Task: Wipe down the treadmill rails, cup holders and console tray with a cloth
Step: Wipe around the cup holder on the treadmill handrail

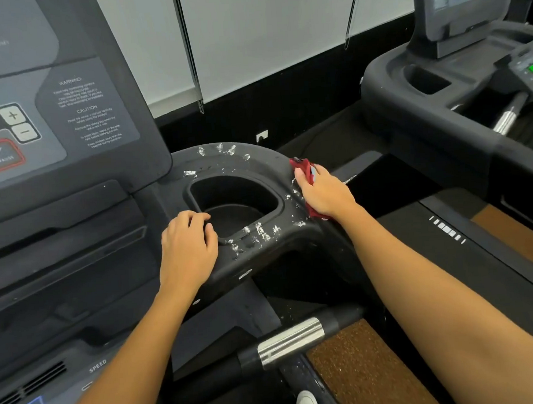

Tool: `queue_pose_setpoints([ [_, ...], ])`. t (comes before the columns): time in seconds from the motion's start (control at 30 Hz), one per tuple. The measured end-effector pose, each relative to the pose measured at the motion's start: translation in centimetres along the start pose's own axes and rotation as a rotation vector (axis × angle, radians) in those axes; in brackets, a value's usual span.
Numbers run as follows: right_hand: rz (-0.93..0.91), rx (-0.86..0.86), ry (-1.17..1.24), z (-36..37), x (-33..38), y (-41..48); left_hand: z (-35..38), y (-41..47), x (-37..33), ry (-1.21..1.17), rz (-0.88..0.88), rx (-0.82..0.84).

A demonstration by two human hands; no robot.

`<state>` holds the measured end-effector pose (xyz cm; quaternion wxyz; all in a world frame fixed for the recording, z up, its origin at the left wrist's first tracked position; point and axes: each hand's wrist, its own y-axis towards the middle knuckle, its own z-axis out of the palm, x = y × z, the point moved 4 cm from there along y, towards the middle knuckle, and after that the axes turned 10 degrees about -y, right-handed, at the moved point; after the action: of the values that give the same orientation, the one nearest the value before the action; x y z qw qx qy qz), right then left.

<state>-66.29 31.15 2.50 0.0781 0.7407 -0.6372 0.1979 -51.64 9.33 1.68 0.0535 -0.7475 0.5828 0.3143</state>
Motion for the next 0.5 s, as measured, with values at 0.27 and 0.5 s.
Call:
queue_pose_setpoints([
  [0.27,-0.356,-0.003,-0.217,0.0,1.4,-2.3,-0.1,0.0,-0.2,0.001,0.004,0.015],
  [0.5,-0.407,-0.155,-0.465,1.7,-0.2,-6.2,-0.2,-0.1,-0.1,-0.014,-0.007,0.017],
])
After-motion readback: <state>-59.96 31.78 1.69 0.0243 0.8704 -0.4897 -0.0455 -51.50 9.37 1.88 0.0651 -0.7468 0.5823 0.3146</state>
